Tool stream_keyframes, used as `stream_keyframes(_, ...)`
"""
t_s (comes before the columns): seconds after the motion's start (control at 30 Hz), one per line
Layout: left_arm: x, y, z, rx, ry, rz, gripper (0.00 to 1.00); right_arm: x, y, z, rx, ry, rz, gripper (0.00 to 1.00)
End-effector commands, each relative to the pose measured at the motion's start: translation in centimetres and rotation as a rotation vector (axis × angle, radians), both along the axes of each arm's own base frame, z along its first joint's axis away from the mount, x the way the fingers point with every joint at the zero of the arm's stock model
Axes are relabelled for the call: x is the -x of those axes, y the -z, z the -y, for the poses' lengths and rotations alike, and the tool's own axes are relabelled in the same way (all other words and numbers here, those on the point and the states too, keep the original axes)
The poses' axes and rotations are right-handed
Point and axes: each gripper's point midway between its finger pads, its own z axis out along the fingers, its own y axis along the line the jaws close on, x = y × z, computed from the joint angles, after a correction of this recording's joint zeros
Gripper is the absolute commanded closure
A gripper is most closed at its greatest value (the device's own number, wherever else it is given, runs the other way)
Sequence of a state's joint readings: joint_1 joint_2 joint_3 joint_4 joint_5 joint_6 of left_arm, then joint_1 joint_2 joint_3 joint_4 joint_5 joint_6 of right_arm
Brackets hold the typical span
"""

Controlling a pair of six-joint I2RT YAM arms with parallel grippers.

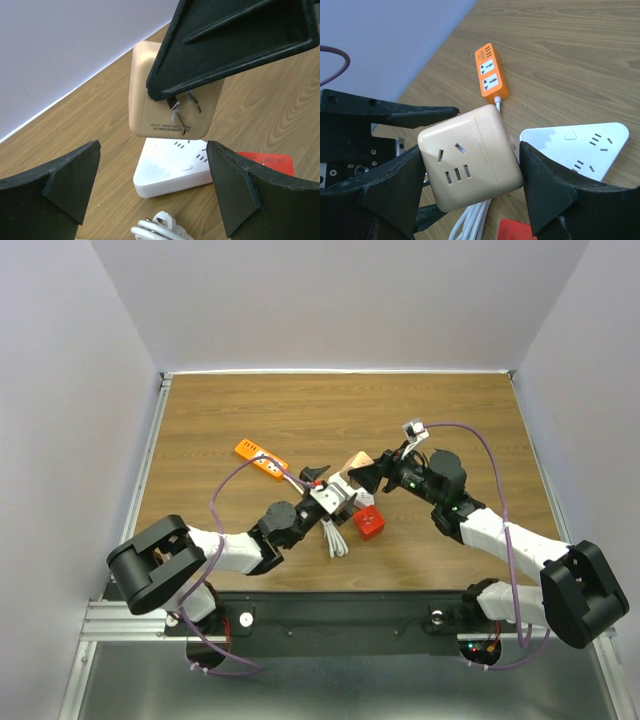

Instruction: Insert the plug

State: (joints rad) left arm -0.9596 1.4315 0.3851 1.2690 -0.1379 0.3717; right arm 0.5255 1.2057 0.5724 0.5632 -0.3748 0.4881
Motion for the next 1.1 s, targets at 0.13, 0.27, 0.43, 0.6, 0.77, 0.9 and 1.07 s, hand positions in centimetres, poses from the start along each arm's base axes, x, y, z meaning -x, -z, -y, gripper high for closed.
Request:
stream_keyframes(0.13, 0.9, -10.5, 1.1, 0.262, 0.04, 0.262, 0.01, 0.5, -2.0, -0.6, -0.06, -0.029, 0.062, 1.0)
stream_keyframes(0.27, 0.9, -10.7, 1.9, 0.251, 0.065, 0.278, 0.01, 0.4, -1.7, -0.8, -0.057, -0.035, 0.049, 1.0)
stream_keyframes(0.43, 0.7, -10.5, 2.6, 0.23, 0.072, 0.288, 0.02, 0.6, -1.4, -0.9, -0.056, -0.045, 0.041, 1.0)
stream_keyframes(0.6, 0.5, -9.8, 3.5, 0.198, 0.092, 0.295, 0.21, 0.8, -1.2, -1.1, -0.056, -0.062, 0.034, 1.0)
stream_keyframes(0.77, -0.1, -8.8, 4.0, 0.15, 0.077, 0.301, 0.58, 1.0, -1.5, -0.9, -0.061, -0.056, 0.041, 0.96)
stream_keyframes(0.9, -0.2, -8.5, 3.6, 0.138, 0.057, 0.335, 1.0, 1.0, -1.5, -1.0, -0.068, -0.059, 0.03, 0.67)
stream_keyframes(1.07, -0.3, -8.2, 3.1, 0.108, 0.034, 0.388, 1.0, 1.0, -1.8, -0.8, -0.085, -0.041, 0.014, 0.27)
